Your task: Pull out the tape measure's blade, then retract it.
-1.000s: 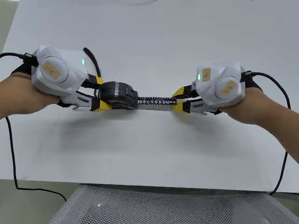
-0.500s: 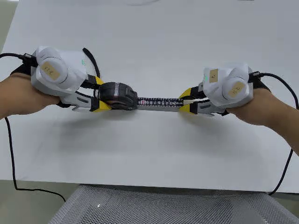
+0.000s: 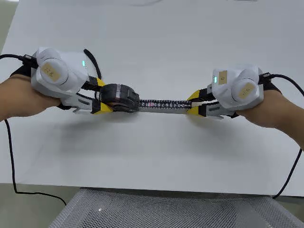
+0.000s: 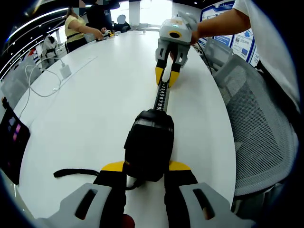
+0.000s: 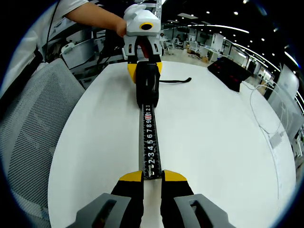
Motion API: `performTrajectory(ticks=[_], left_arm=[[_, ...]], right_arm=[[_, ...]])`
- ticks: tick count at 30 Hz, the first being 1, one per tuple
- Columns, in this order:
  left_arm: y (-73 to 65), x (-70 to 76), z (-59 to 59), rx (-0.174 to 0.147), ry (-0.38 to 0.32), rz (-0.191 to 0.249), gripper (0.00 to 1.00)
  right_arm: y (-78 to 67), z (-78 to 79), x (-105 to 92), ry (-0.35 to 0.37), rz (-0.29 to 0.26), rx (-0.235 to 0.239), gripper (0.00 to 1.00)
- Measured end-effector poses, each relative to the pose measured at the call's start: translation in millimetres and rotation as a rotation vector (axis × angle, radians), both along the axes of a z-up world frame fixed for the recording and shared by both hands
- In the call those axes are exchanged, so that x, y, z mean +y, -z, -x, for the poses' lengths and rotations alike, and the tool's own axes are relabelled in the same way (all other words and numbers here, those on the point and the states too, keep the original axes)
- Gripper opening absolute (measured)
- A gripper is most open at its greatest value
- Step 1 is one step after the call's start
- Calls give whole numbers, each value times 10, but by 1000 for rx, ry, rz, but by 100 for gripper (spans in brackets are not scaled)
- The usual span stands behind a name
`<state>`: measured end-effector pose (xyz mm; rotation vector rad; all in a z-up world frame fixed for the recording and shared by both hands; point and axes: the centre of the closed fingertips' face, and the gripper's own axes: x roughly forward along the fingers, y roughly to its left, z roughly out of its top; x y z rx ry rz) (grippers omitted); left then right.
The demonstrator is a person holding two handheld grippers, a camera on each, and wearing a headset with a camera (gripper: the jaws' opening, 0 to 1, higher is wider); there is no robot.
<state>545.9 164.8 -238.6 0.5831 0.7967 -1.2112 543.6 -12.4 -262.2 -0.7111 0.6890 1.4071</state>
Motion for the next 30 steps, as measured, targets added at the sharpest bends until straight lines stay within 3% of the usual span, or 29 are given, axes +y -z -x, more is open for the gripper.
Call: performTrajectory(ticks=[30], left_arm=[[5, -11, -2, 2, -1, 3, 25]], right_arm=[[21, -7, -301, 17, 42, 0, 8]])
